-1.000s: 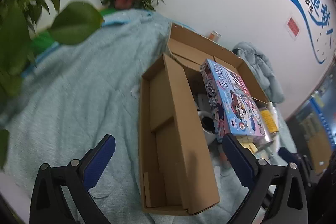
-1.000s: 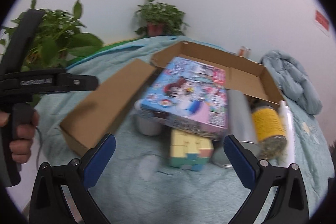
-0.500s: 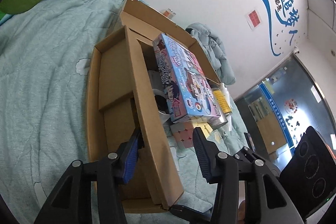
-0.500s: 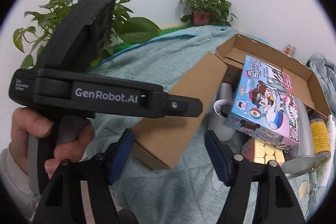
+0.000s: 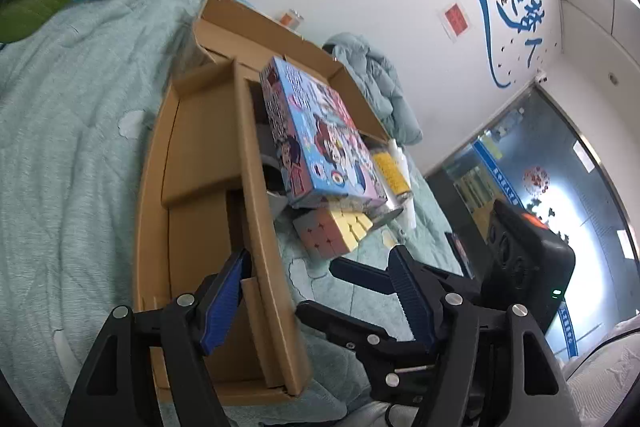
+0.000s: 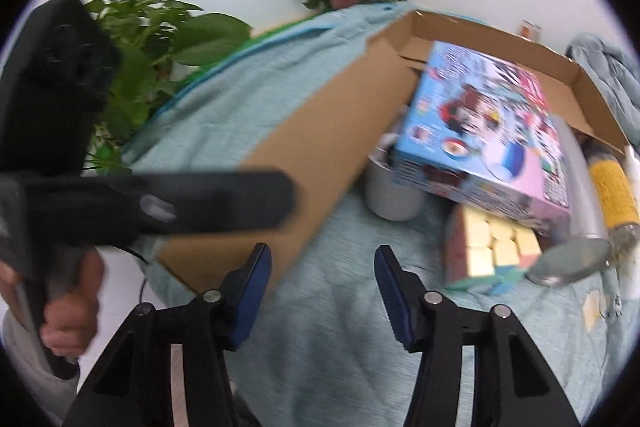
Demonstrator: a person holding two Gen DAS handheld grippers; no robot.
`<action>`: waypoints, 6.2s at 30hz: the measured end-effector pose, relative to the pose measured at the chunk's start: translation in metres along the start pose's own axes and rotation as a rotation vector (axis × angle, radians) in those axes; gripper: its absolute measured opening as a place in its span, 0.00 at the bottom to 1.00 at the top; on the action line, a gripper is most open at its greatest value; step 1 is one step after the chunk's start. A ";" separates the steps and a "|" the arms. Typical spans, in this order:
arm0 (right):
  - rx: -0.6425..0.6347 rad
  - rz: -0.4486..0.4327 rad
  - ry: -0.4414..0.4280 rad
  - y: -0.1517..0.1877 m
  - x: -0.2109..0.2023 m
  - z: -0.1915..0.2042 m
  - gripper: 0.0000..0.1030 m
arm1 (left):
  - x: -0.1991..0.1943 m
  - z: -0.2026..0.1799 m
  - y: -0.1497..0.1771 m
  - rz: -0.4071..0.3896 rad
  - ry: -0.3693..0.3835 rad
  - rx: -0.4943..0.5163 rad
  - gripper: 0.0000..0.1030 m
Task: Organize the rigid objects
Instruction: 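Grasp the cardboard insert tray edge with the left tool and lift it, then carry the insert tray with the left tool and lower it into the large box, then grasp the blue board-game box with the right tool, then lift the board-game box with the right tool and carry it over the large box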
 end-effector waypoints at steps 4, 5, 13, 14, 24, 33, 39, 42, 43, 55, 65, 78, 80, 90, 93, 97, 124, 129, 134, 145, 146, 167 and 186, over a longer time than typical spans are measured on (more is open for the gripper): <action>0.038 0.006 0.017 0.000 -0.001 -0.013 0.51 | -0.010 0.001 0.003 -0.008 0.010 0.004 0.66; 0.050 0.008 0.014 0.000 -0.001 -0.017 0.51 | -0.005 -0.003 0.004 0.004 -0.001 0.026 0.64; 0.060 0.026 0.010 0.005 -0.008 -0.034 0.51 | -0.028 -0.004 0.001 0.017 -0.071 0.115 0.81; 0.064 0.026 0.009 0.005 -0.007 -0.036 0.51 | -0.038 0.003 0.001 -0.003 -0.096 0.093 0.95; 0.029 -0.030 -0.041 -0.005 -0.015 -0.016 0.51 | -0.011 0.015 0.033 0.052 -0.133 -0.073 0.82; 0.031 0.081 0.063 0.010 0.024 -0.006 0.39 | 0.041 0.026 0.052 0.208 -0.236 -0.075 0.28; 0.022 0.071 0.073 0.010 0.035 0.003 0.21 | 0.047 0.017 0.051 0.222 -0.295 -0.052 0.25; 0.028 0.077 0.050 0.010 0.036 0.001 0.21 | 0.041 0.012 0.051 0.215 -0.326 -0.039 0.25; 0.037 0.081 0.037 0.010 0.036 -0.001 0.21 | 0.037 0.010 0.050 0.210 -0.338 -0.040 0.25; 0.031 -0.122 -0.051 -0.028 -0.012 0.009 0.19 | -0.011 -0.046 -0.018 0.040 -0.497 0.113 0.24; 0.121 -0.335 -0.027 -0.197 -0.055 -0.043 0.17 | 0.022 -0.083 -0.209 -0.115 -0.471 0.311 0.24; 0.223 -0.205 0.029 -0.297 0.006 -0.109 0.17 | 0.135 -0.036 -0.334 0.038 -0.462 0.274 0.22; 0.241 -0.160 0.021 -0.298 0.024 -0.115 0.17 | 0.152 -0.019 -0.334 0.075 -0.469 0.252 0.22; 0.315 0.063 -0.017 -0.288 0.118 -0.118 0.17 | 0.192 0.083 -0.287 0.193 -0.506 0.134 0.21; 0.328 0.123 -0.022 -0.280 0.139 -0.117 0.17 | 0.198 0.106 -0.268 0.217 -0.522 0.109 0.19; 0.358 0.222 -0.050 -0.269 0.165 -0.118 0.17 | 0.205 0.127 -0.246 0.240 -0.566 0.091 0.18; 0.408 -0.128 -0.013 -0.191 0.014 -0.164 0.94 | 0.109 0.010 -0.179 -0.146 -0.585 0.220 1.00; 0.382 -0.165 0.049 -0.137 -0.029 -0.181 1.00 | 0.118 -0.023 -0.155 -0.154 -0.560 0.248 1.00; 0.330 -0.205 0.117 -0.105 -0.044 -0.181 0.21 | 0.141 -0.069 -0.122 -0.068 -0.534 0.344 0.00; 0.225 -0.275 0.023 -0.097 -0.057 -0.175 0.99 | 0.140 -0.095 -0.099 -0.058 -0.476 0.306 0.99; 0.214 -0.253 0.017 -0.098 -0.052 -0.173 0.99 | 0.145 -0.090 -0.099 -0.041 -0.470 0.296 0.99; 0.159 0.075 -0.177 -0.114 0.039 -0.156 1.00 | 0.231 0.001 -0.098 0.276 -0.224 0.017 0.92; 0.153 0.041 -0.027 -0.114 0.047 -0.145 1.00 | 0.246 0.019 -0.093 0.322 -0.211 -0.057 0.85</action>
Point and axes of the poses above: each gripper's, at about its wrist camera, not at the fingertips, and x roughly the way its jaws point, z to its left, y to its underside, the point moved 2 cm from there along x, roughly the way its jaws point, and after that the axes turned 12 degrees about x, right-handed, at the moved point
